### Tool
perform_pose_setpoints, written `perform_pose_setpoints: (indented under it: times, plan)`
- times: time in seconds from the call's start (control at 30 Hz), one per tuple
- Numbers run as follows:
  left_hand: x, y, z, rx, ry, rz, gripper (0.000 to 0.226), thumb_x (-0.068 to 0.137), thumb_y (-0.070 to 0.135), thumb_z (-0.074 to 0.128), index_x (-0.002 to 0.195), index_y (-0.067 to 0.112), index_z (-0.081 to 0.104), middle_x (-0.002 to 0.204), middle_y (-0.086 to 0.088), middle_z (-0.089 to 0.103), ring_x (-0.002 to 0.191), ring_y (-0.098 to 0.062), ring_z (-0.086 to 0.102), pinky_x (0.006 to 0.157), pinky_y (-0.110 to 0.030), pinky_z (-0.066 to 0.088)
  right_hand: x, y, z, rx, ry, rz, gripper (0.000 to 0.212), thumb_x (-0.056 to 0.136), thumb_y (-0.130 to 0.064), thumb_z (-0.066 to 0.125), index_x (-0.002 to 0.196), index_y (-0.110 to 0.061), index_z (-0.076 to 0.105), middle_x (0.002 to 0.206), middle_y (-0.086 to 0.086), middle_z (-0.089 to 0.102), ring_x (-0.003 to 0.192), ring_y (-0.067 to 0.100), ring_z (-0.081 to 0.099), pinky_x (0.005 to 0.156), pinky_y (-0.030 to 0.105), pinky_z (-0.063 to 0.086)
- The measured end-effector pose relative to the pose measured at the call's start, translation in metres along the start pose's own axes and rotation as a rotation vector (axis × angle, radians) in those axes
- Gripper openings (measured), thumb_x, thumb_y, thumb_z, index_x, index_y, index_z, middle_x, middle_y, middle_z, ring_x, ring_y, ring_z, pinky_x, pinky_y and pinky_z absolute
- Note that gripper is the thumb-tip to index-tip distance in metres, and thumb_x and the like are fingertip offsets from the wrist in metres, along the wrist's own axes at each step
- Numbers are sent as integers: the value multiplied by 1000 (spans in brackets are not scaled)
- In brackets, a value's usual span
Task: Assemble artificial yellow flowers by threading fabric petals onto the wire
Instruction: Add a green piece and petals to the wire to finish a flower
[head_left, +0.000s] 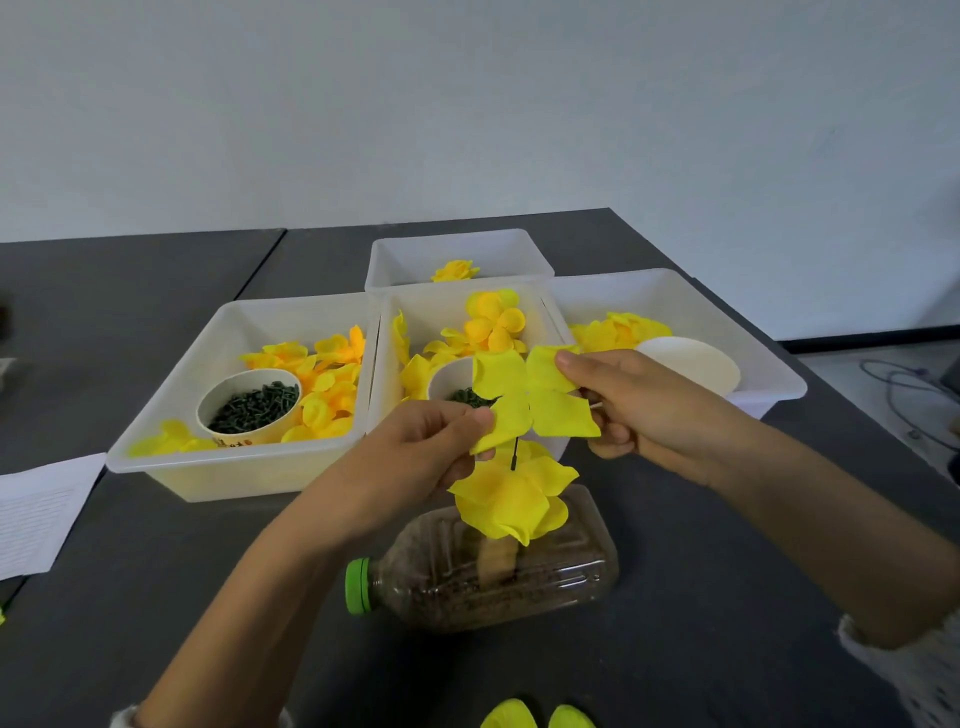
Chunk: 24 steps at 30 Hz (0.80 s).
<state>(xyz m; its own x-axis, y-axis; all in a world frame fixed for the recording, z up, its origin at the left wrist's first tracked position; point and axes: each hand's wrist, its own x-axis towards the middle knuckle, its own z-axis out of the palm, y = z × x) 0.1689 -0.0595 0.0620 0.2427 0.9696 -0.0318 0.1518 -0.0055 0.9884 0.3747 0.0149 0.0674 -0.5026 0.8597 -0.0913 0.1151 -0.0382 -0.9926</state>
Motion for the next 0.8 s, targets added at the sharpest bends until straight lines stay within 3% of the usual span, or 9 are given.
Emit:
perform_pose_setpoints:
  times: [0.17, 0.33, 0.53, 0.7, 0.8]
  plan:
    - [1, -11, -1, 221, 125, 94, 41, 99, 28, 50, 63, 9, 48, 49, 11, 36, 43, -3, 31, 45, -11, 28, 5, 11, 5, -56, 42, -19, 43, 98, -46, 41, 89, -6, 54, 68, 15, 39, 41, 11, 30, 46, 23, 20]
    - [2, -19, -1, 345, 240, 153, 44, 94, 35, 58, 59, 12, 49, 50, 9, 39, 46, -3, 38, 49, -13, 32, 12, 14, 5, -64, 94, -38, 33, 102, -33, 43, 87, -9, 61, 58, 3, 42, 40, 9, 30, 43, 20, 24]
    - [2, -23, 2, 376, 287, 124, 46, 95, 33, 60, 62, 3, 52, 47, 10, 40, 45, 0, 43, 47, -10, 30, 16, 20, 3, -97, 106, -21, 35, 100, -27, 48, 67, -22, 61, 53, -1, 42, 42, 10, 28, 47, 23, 21]
    - [1, -26, 3, 370, 286, 101, 45, 94, 36, 60, 54, 20, 50, 47, 11, 38, 44, -3, 36, 47, -14, 29, 16, 26, 6, -92, 109, -6, 36, 99, -26, 51, 66, -22, 65, 54, 3, 40, 42, 11, 28, 45, 23, 20]
    - [1, -27, 4, 357, 310, 109, 45, 94, 35, 61, 53, 20, 51, 47, 11, 38, 44, -3, 35, 47, -15, 28, 17, 27, 6, -90, 107, -8, 41, 99, -27, 50, 62, -27, 68, 53, 3, 41, 43, 12, 28, 44, 22, 21]
